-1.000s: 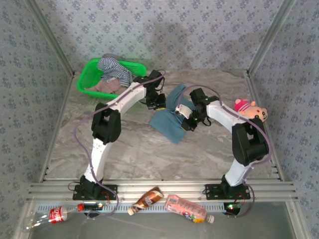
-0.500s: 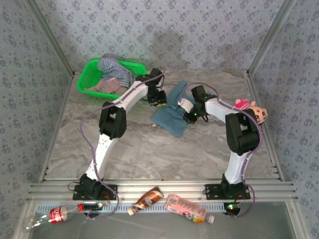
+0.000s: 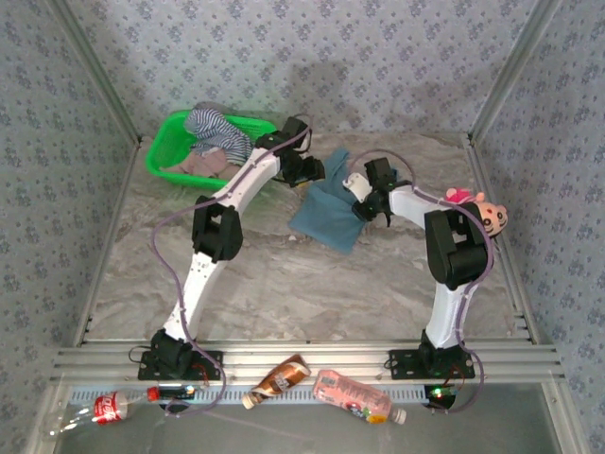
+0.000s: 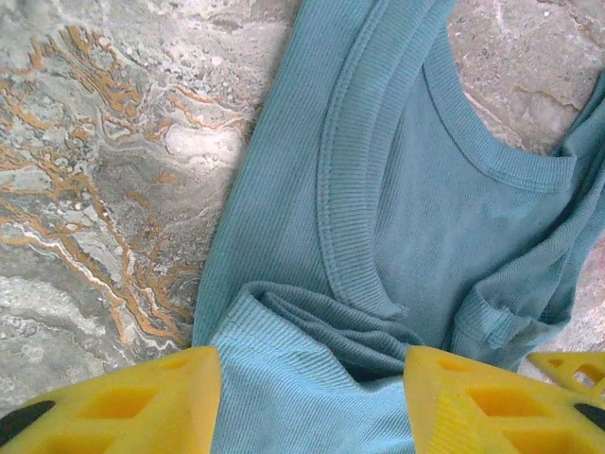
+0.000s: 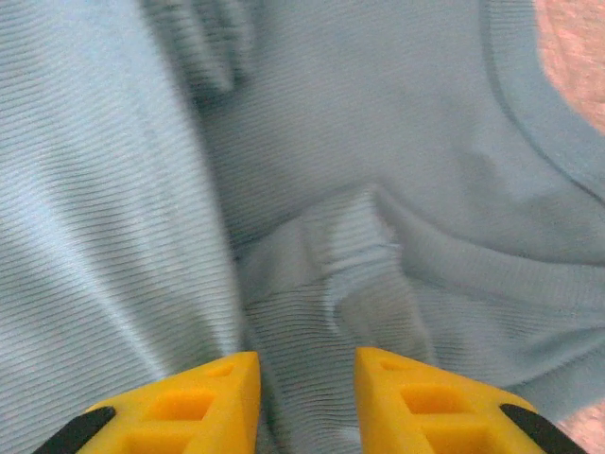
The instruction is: Fold and stack the tank tops
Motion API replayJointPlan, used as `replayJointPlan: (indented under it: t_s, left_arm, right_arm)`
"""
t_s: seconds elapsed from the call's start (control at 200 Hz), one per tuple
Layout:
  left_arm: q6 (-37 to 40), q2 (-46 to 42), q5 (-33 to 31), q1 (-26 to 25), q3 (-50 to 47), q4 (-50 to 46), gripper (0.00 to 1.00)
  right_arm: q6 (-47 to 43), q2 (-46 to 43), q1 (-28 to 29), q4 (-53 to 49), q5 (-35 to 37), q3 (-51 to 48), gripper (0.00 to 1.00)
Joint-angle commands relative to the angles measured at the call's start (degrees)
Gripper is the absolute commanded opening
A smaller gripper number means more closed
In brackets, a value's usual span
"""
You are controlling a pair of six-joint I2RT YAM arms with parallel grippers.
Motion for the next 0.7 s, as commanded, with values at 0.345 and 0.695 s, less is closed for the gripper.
replayJointPlan:
  t_s: [0.345,0.695]
  left_arm:
    - [5.43,-13.81,-3.67,-2.10,-16.74,-6.43,0.59]
    - [-0.57,-26.95,-2.71,-1.66,-47.19,4.87,0.61]
  right_arm:
    - [4.21,-10.04,-2.06,2.12,-1.24,-3.65,0.45]
    - [-4.14,-25.51,8.86,9.99,-8.42,-26.65,0.65]
